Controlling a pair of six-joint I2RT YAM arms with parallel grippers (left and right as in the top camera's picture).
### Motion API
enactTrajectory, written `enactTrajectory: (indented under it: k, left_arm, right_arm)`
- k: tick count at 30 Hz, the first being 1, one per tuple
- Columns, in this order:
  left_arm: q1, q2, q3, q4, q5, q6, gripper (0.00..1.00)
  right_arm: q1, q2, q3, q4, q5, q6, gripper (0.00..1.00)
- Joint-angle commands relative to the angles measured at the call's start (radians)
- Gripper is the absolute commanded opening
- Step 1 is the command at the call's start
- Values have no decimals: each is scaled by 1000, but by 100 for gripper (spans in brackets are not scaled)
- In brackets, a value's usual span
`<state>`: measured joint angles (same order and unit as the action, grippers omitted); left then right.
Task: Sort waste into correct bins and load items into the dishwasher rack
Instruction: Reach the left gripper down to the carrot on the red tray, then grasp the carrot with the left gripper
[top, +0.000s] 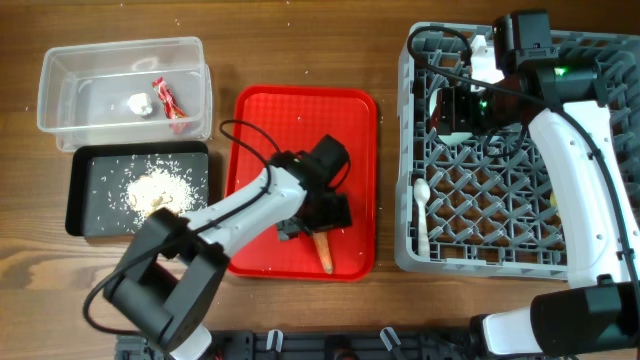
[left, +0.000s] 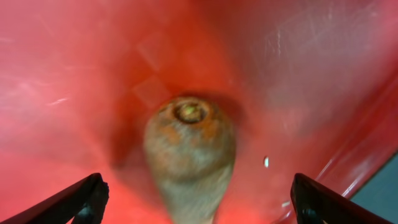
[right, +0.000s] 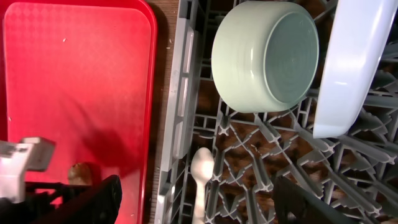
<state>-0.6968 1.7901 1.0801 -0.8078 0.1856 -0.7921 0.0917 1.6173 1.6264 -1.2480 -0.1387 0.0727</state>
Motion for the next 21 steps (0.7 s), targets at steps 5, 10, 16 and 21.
enactTrajectory:
  k: [5, 10, 16, 21]
  left_arm:
    - [-6, 36, 12, 12, -31, -54, 52]
    - [-6, 35, 12, 3, -48, -53, 33]
    - [23, 31, 12, -30, -100, -50, 25]
    - [114, -29, 13, -75, -166, -17, 24]
  right_arm:
    - [2, -24, -4, 1, -19, -21, 79]
    - [2, -24, -4, 1, -16, -22, 79]
    - [2, -24, -4, -3, -16, -22, 79]
    - [2, -24, -4, -3, -16, -25, 79]
